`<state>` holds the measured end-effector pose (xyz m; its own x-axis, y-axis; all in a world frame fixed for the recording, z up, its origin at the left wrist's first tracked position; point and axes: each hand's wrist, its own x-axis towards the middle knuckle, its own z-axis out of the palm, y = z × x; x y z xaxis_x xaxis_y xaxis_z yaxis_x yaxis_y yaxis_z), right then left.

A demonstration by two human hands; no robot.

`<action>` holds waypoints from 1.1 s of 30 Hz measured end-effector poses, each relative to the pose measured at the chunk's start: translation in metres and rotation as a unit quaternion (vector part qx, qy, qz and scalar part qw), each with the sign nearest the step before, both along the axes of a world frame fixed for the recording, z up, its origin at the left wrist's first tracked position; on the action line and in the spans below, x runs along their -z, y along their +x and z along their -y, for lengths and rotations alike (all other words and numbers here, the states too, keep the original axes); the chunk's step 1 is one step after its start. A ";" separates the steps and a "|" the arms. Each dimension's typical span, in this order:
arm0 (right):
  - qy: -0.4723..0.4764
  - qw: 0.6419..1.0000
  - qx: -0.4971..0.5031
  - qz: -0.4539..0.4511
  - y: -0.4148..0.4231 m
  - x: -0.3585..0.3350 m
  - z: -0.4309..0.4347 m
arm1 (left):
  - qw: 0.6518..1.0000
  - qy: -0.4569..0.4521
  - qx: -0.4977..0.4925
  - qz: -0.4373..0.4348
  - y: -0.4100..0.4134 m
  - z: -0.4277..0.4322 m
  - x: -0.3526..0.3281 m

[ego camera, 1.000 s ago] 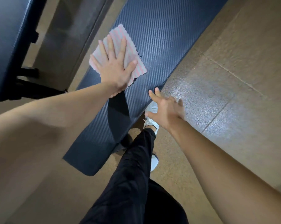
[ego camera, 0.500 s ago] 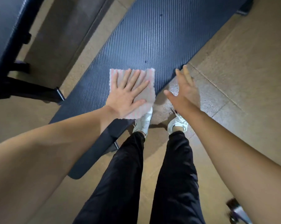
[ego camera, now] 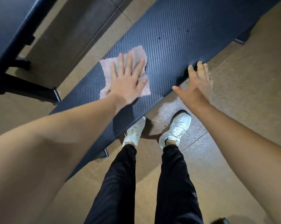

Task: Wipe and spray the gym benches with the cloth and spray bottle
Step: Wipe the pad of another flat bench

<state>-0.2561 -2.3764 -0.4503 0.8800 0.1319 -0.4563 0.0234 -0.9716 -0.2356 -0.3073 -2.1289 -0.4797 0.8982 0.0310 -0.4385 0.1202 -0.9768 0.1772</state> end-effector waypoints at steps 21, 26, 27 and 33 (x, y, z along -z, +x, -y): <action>-0.005 1.000 -0.006 0.001 0.105 0.005 0.065 | 0.980 0.029 0.196 -0.004 0.013 0.030 0.007; -0.041 0.998 -0.047 -0.007 0.112 0.007 0.069 | 0.998 0.038 0.042 0.026 0.121 0.026 0.008; -0.045 0.998 -0.049 -0.013 0.114 0.006 0.068 | 0.999 0.046 -0.004 0.023 0.139 0.028 0.008; -0.054 0.997 -0.054 -0.032 0.118 0.006 0.068 | 0.999 0.038 0.005 0.027 0.150 0.061 0.006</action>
